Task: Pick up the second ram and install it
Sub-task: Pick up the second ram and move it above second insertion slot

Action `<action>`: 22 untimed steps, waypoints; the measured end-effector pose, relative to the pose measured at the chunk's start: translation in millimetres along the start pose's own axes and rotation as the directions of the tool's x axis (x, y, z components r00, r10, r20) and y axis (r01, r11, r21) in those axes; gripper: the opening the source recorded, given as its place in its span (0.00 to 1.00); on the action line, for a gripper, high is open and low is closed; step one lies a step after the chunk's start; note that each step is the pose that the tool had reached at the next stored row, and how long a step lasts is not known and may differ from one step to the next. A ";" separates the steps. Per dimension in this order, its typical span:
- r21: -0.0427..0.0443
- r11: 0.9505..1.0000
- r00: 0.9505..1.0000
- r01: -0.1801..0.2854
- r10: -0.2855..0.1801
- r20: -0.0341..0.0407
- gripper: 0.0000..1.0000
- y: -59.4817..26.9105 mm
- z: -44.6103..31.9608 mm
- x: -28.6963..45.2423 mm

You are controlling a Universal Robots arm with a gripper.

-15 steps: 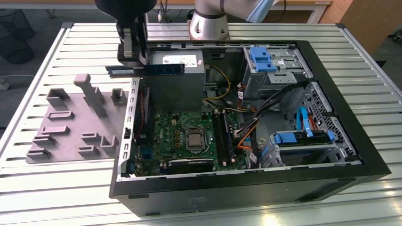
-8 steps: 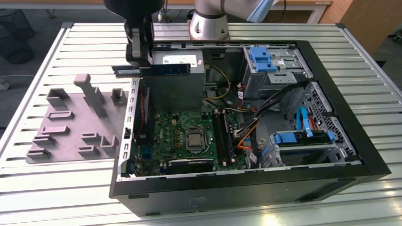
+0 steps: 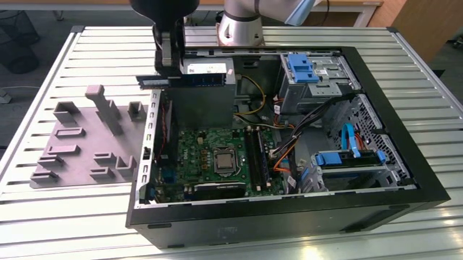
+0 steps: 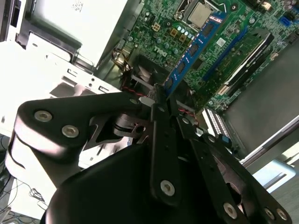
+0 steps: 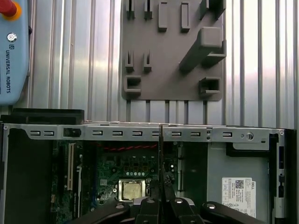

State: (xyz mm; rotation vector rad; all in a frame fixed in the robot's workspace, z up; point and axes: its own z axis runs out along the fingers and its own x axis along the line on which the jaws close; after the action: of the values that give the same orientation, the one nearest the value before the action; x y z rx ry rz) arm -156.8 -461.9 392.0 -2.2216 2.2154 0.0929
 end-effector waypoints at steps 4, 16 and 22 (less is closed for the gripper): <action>0.000 1.000 1.000 0.000 0.000 0.000 0.14 -4.8 -0.2 0.0; 0.000 1.000 1.000 0.000 0.000 0.000 0.14 -17.4 -0.6 0.0; 0.000 1.000 1.000 0.000 0.000 0.000 0.14 -23.0 -0.9 0.0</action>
State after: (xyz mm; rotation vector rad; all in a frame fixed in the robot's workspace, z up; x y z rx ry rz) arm -133.7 -461.9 392.0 -2.2216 2.2155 0.0929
